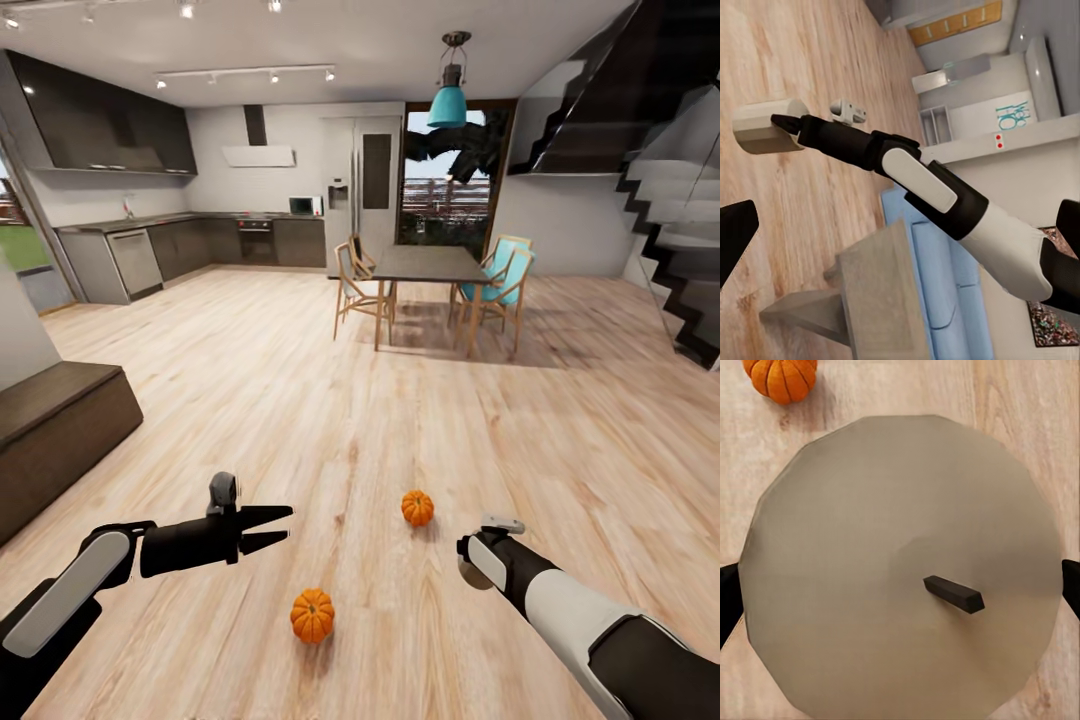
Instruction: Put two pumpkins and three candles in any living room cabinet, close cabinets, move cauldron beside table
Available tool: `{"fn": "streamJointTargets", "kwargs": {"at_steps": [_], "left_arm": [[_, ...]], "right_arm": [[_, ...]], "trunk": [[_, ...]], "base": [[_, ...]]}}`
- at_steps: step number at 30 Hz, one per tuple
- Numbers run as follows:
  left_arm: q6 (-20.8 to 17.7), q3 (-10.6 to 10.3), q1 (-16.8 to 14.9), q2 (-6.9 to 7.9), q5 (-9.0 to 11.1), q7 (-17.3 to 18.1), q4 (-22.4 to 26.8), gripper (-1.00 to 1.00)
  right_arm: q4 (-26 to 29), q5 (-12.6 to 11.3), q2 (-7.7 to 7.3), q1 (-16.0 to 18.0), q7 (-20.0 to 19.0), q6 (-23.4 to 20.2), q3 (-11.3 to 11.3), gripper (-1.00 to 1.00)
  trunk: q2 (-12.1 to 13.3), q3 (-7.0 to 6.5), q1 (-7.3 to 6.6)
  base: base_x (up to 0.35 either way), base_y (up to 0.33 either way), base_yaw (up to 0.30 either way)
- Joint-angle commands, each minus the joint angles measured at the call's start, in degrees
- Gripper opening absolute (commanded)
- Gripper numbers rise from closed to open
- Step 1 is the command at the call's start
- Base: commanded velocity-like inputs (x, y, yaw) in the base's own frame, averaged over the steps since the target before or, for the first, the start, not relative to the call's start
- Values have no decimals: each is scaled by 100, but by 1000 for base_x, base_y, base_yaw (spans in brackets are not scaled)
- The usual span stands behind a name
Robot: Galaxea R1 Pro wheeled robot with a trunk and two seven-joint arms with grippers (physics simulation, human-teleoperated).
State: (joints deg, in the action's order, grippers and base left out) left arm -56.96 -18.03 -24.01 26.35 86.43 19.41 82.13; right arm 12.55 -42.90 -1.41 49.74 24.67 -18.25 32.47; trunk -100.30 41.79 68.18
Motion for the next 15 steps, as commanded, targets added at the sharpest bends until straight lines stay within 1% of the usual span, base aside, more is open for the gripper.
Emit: {"fn": "streamJointTargets", "kwargs": {"at_steps": [1, 9, 12, 15], "left_arm": [[-3, -4, -7, 6, -26, 48, -4, 100], [0, 21, -7, 9, -5, 54, -4, 100], [0, 29, -7, 10, -4, 54, -4, 100], [0, 15, -7, 5, -6, 54, -4, 100]], "right_arm": [[20, -52, -8, 1, 29, -30, 49, -100], [18, -52, -9, 1, 29, -29, 49, -100], [19, -52, -9, 1, 29, -29, 49, -100], [15, -55, -9, 1, 21, -35, 41, -100]], "trunk": [[-3, 5, -1], [-3, 5, -1], [-3, 5, -1], [-3, 5, -1]], "base": [[0, 0, 265], [0, 0, 274], [0, 0, 91], [0, 0, 11]]}}
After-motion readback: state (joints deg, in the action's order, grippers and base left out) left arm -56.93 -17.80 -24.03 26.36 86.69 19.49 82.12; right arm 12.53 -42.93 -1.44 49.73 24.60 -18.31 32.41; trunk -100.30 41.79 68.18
